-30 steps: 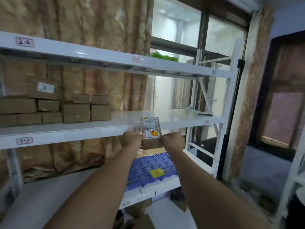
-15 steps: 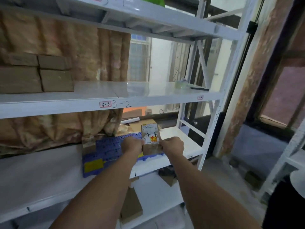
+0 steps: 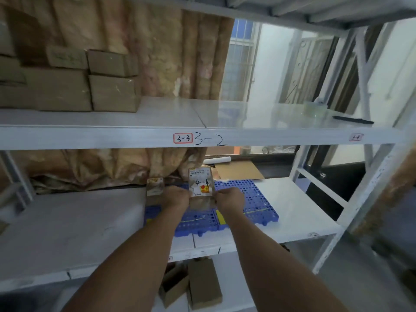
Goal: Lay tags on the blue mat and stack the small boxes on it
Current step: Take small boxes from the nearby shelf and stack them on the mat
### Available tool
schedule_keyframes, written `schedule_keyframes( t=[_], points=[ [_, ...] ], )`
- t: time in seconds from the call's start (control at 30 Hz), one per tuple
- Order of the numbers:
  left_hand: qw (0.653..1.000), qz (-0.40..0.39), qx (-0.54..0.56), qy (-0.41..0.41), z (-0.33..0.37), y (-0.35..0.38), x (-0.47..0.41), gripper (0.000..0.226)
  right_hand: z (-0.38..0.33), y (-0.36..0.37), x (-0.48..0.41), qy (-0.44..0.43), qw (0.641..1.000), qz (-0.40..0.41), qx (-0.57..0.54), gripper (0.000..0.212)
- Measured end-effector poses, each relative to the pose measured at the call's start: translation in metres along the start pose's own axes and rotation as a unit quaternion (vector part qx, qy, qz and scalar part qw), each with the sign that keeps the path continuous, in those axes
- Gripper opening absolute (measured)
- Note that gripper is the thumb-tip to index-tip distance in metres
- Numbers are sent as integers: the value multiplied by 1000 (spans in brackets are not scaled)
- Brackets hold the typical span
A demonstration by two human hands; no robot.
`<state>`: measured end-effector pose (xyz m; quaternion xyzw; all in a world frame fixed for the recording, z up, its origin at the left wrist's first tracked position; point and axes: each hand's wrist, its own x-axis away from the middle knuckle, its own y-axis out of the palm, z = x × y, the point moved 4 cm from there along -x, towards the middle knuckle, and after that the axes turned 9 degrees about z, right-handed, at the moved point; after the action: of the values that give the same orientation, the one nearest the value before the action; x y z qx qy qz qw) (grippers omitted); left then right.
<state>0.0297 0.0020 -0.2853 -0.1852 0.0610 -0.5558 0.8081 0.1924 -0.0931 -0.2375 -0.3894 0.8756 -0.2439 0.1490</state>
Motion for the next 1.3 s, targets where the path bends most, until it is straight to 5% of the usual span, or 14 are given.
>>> schedule_keyframes(
  t=[0.5, 0.83, 1.0, 1.3],
  points=[
    [973, 54, -216, 62, -45, 40, -115, 34, 19, 162, -96, 12, 997, -73, 17, 23],
    [978, 47, -180, 95, -82, 93, -128, 23, 60, 215, -139, 0, 993, -112, 40, 22],
    [919, 26, -341, 194, -75, 94, -125, 31, 68, 231, -146, 2, 991, -126, 54, 26],
    [850, 38, -444, 282, -69, 99, -143, 28, 66, 252, -158, 0, 991, -124, 47, 36]
  ],
)
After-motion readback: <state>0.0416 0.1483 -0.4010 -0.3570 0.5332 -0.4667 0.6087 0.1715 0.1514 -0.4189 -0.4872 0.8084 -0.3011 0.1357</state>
